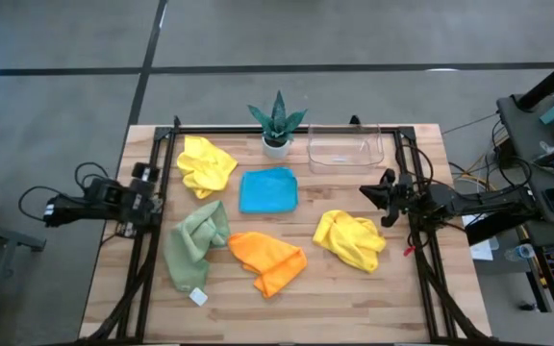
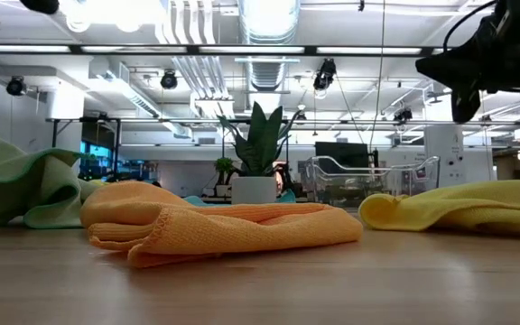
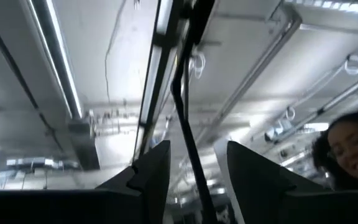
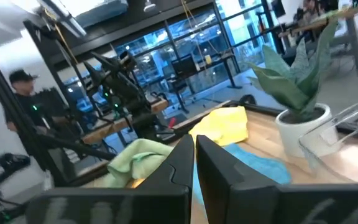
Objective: Fold microfiber towels
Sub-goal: Fold the green microfiber towel
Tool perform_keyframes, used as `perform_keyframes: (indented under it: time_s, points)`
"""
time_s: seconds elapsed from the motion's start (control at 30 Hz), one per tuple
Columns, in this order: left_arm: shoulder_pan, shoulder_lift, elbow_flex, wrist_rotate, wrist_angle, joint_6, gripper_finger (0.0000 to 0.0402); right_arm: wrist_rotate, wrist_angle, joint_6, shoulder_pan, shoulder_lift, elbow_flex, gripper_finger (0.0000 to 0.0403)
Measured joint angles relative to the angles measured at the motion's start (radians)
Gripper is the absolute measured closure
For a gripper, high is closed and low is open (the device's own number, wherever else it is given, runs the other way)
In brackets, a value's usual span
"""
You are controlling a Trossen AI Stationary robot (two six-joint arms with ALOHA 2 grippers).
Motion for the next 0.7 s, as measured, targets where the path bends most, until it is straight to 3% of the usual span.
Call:
perform_keyframes:
  time_s: [0.07,0.17,0.37,0.6,0.7]
  points:
    - [0.0,0.0,0.0,0.001,0.049,-0.004,0.0257,0.0,0.006,0.016,0.0,0.0,0.0,0.039]
    - [0.0,0.0,0.0,0.005,0.066,-0.13,0.0257,0.0,0.022,0.016,0.0,0.0,0.0,0.039]
    - [0.0,0.029,0.0,-0.075,0.039,-0.247,0.0257,0.0,0.048,0.016,0.0,0.0,0.0,0.039]
    - [0.0,0.133,0.003,-0.332,-0.045,-0.414,0.0259,0.001,0.046,-0.09,-0.001,0.0,0.0,0.039]
    - [0.0,0.2,0.028,-0.4,-0.175,-0.472,0.0259,0.001,0.045,-0.164,-0.001,0.001,0.0,0.039]
